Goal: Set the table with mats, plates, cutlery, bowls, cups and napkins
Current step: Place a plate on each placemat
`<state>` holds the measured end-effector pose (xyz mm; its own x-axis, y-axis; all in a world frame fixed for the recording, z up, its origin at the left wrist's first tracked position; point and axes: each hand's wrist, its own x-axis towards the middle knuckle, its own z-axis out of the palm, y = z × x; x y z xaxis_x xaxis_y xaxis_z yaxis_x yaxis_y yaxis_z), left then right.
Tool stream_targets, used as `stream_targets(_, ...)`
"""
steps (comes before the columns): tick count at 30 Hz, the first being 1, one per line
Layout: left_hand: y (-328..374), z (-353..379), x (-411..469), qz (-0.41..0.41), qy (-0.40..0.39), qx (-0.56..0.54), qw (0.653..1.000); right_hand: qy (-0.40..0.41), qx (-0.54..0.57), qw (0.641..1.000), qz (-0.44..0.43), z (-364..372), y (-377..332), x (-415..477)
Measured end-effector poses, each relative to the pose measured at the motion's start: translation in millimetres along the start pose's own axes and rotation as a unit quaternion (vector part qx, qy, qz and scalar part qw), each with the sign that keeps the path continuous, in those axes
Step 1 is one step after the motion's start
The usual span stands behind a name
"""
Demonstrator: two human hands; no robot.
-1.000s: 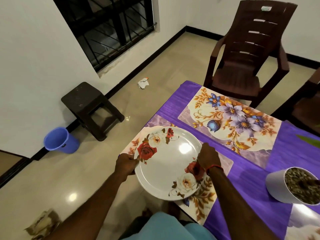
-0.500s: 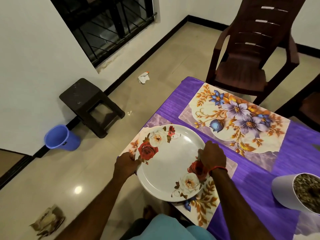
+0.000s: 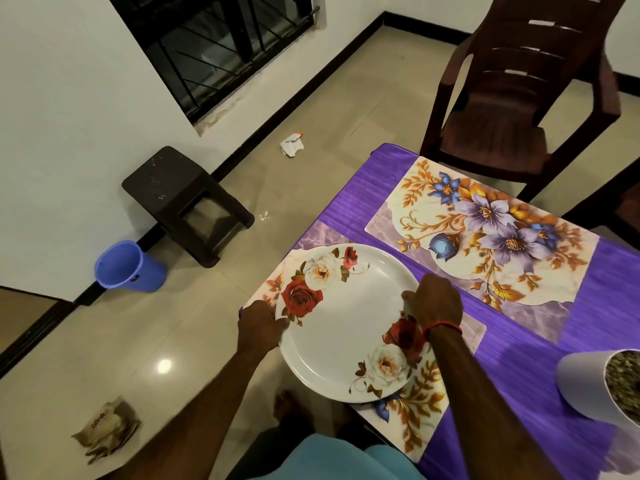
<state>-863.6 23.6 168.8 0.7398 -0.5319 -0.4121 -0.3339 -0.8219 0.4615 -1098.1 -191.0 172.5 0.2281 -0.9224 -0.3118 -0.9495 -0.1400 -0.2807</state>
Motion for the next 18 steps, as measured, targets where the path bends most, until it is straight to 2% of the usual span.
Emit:
stream_targets(6, -3.6, -2.3, 0.2, -0.018, -0.017, -0.028, 0.999, -0.031, 0.02, 0.999, 0.039, -3.4, 0.8, 0.0)
stream_targets(11, -20.7, -12.5, 16.5, -0.053, -0.043, -0.099, 0.993, -0.061, 0.11, 0.99, 0.066, -0.2, -8.3, -2.3)
stream_targets(18, -47.9, -62.4, 50.4, -0.054, -0.015, -0.158, 0.986, -0.04, 0.135, 0.988, 0.056, 5.5, -79.1, -20.8)
